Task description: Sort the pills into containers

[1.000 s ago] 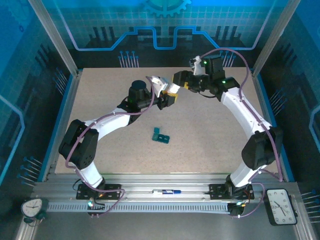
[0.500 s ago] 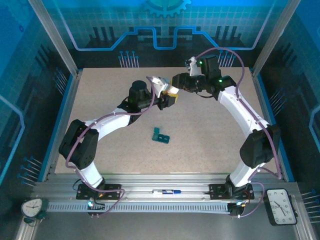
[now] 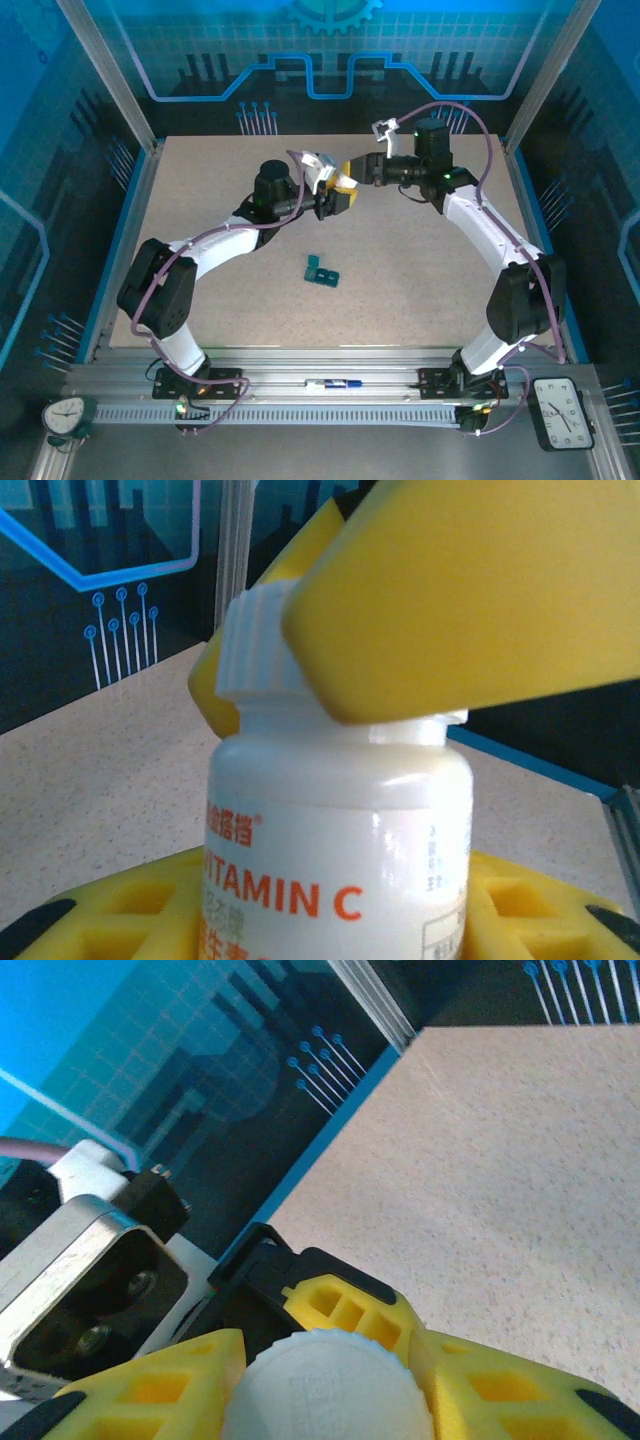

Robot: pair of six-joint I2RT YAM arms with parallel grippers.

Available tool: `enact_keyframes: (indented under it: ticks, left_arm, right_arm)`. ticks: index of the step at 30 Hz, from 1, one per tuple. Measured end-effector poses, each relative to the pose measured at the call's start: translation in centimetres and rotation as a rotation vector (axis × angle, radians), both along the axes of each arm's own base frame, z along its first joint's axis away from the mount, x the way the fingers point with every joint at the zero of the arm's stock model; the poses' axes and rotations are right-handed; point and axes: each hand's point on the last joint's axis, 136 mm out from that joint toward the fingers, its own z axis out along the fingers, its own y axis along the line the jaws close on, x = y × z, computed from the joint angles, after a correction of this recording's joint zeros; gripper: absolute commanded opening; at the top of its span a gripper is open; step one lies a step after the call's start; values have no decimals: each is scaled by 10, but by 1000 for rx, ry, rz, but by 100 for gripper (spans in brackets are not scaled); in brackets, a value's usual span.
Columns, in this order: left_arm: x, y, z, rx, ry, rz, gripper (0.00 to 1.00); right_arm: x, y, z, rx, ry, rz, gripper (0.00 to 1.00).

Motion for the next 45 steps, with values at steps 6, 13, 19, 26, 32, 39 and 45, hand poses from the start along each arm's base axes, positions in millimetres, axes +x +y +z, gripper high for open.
enact_keyframes:
  ticks: [6,13,19,26,32,39,45]
  left_arm:
    - [-4,-1,6,-29,6,-27,0]
    - [2,6,7,-35,9,-12,0]
    - [4,8,7,-36,10,-4,0]
    - [11,15,2,-23,8,61,0]
    - [20,26,3,-11,-7,156,0]
    - [27,35,8,4,-36,229,0]
    - [32,40,2,21,-21,268,0]
  right_arm:
    - [-3,-3,7,31,-38,43,43]
    - [7,-26,21,75,-77,20,44]
    - [5,-29,20,55,-75,11,44]
    - [21,-56,-14,-70,12,-210,46]
    - [21,-92,-103,-268,205,-424,43]
    - [7,-115,-187,-503,341,-583,44]
    - [-4,-128,-231,-631,409,-680,46]
